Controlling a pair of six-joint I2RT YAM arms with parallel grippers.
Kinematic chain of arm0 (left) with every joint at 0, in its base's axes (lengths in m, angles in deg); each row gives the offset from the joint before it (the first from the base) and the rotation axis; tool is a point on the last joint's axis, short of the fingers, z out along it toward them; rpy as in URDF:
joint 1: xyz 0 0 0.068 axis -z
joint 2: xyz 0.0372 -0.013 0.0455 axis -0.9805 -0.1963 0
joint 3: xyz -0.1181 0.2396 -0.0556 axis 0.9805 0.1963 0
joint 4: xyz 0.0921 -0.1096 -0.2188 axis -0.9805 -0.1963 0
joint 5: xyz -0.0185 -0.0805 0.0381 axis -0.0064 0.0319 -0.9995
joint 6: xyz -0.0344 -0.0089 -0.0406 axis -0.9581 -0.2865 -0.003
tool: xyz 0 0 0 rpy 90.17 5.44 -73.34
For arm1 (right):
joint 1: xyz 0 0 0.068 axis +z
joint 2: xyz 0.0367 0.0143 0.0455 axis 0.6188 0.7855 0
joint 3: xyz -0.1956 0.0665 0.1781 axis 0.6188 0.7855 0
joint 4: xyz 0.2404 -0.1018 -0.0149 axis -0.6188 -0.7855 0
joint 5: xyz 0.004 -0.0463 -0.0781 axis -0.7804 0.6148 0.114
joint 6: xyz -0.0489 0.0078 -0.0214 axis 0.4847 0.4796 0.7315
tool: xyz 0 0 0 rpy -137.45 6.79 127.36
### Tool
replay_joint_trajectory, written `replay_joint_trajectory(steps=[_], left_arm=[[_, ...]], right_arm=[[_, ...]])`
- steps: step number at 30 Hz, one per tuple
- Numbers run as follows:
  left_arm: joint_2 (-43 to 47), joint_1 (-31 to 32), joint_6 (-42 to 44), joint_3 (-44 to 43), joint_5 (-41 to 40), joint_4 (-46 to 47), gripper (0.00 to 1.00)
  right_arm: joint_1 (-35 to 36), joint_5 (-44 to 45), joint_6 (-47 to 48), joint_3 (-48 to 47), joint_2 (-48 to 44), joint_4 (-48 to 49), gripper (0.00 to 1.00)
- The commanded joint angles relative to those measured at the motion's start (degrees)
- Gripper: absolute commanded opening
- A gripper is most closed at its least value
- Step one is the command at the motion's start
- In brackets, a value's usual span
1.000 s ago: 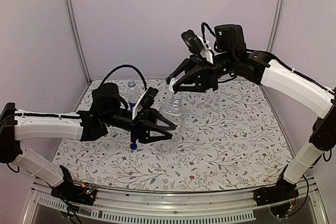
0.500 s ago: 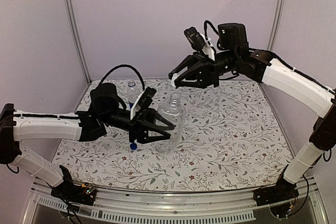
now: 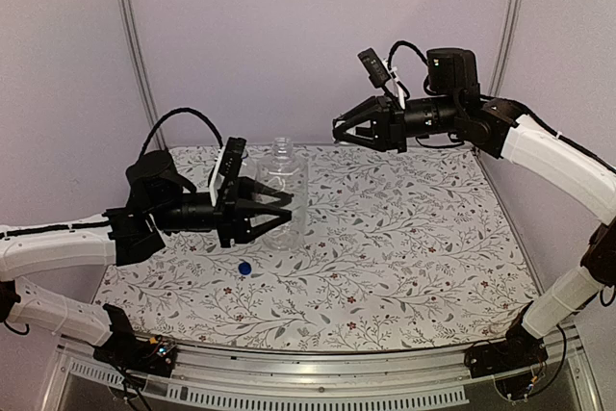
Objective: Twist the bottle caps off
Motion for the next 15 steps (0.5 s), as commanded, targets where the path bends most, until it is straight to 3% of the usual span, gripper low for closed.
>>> replay_joint_trajectory(steps=[1, 6, 15], left_arm=[[5.92, -1.17, 1.74, 0.96, -18.16, -5.53, 0.23], [10.68, -1.43, 2.25, 0.68, -31.93, -9.42, 0.26], [14.18, -2.17, 2.74, -0.29, -38.08, -12.99, 0.29]], right_arm=[[-0.55, 17.64, -3.99, 5.51, -4.24, 1.41, 0.03], [-0.55, 21.04, -2.81, 12.29, -6.38, 3.3, 0.03], [1.12, 23.9, -0.93, 26.08, -5.57, 10.93, 0.04]])
